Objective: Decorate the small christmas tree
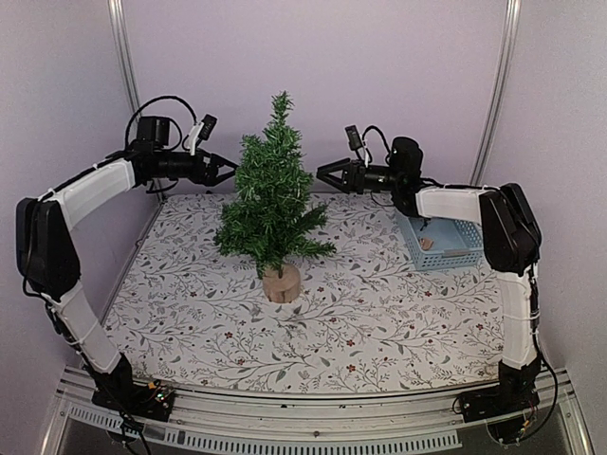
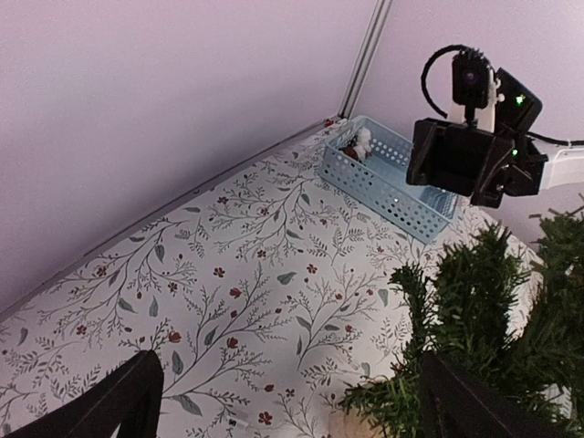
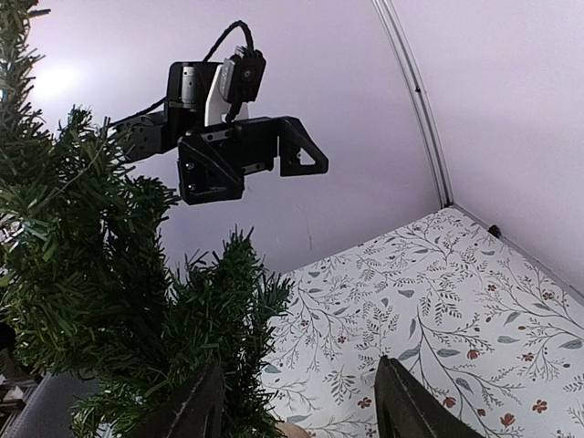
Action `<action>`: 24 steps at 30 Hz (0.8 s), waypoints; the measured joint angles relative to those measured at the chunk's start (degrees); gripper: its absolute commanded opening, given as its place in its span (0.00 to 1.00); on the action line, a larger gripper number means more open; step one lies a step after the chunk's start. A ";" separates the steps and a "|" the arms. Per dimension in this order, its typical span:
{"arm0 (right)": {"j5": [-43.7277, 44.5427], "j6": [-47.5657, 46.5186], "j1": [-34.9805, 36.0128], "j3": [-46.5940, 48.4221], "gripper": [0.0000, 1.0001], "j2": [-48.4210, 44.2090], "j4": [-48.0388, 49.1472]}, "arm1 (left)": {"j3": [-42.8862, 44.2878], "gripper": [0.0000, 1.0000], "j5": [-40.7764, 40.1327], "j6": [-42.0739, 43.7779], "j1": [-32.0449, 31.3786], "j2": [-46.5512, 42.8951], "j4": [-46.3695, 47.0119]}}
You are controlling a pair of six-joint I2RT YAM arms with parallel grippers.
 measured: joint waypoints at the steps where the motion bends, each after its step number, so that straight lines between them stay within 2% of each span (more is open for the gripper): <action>1: 0.00 -0.02 -0.04 -0.20 0.60 -0.22 -0.04 | -0.26 0.99 0.07 0.00 0.24 -0.11 -0.57; 5: 0.04 -0.46 -0.46 -1.68 0.60 -1.36 -0.04 | -4.24 0.98 -0.68 -0.63 1.18 -3.21 -1.05; 13: -0.04 -0.87 -1.64 -6.01 0.66 -4.04 -0.42 | -21.29 0.83 -7.21 -10.05 4.81 -14.88 10.05; 15: -0.13 -0.85 -2.01 -7.32 0.66 -5.22 -0.50 | -24.63 0.81 -9.05 -12.02 5.20 -14.95 11.72; 20: -0.15 -0.92 -2.75 -9.53 0.67 -7.39 -0.52 | -32.57 0.84 -12.39 -17.09 4.37 -12.24 14.25; 24: -0.15 -1.07 -3.02 -11.19 0.67 -8.33 -0.63 | -34.40 0.84 -14.60 -20.35 2.34 -8.24 15.85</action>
